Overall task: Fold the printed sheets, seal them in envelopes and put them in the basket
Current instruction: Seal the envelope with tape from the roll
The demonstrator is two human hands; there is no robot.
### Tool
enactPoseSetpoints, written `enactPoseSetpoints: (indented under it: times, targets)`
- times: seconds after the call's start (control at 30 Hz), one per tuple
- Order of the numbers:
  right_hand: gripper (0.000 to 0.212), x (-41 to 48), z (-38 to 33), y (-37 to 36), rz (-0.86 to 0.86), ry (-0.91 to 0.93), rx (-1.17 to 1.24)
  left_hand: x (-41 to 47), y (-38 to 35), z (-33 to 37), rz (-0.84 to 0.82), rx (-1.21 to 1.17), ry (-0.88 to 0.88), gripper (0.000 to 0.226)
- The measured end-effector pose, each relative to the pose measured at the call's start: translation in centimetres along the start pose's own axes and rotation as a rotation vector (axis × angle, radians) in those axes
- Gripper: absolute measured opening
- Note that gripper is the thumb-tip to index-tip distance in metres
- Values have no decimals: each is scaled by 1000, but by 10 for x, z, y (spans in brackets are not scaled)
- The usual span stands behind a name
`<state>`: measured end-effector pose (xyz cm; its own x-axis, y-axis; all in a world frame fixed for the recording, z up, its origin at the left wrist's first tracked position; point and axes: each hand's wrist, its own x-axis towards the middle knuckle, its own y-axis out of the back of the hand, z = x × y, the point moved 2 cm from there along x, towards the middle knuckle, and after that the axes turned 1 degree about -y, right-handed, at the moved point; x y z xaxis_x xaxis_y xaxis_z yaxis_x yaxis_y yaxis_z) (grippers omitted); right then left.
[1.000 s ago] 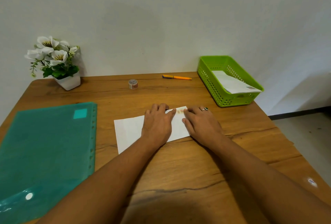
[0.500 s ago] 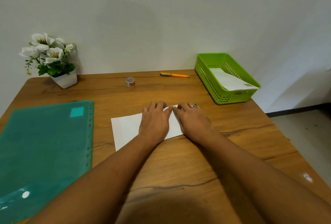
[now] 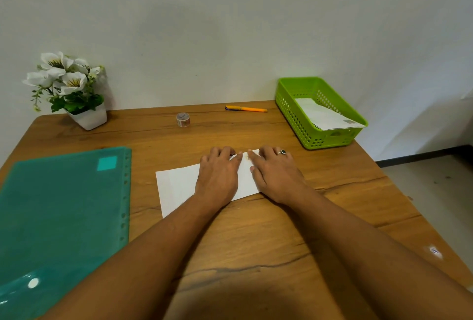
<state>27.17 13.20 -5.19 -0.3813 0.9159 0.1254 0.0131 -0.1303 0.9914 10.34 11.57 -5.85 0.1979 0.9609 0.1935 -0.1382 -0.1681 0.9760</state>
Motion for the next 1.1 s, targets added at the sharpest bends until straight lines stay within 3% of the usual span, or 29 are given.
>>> enactPoseSetpoints:
  times: [0.53,0.73,0.8,0.9,1.0,1.1]
  targets:
    - [65,1,-5,3,-35,-116,-12,0,3,0,9,-26,4,48]
    - [87,-4,0,15,-117,-181,194,-8,22,-15,57,-411,-26,45]
    - [95,-10,1,23,-166,-168,235,-18,35,-33,166,-457,26,41]
    - [91,-17,-1,28,-180,-199,320,-36,54,-68,250,-382,253,35]
    - [77,-15,-7,33,-174,-240,329,-56,67,-99,145,-230,418,39]
    - [71,-13,-12,34,-176,-280,314,-70,78,-112,-72,-69,474,54]
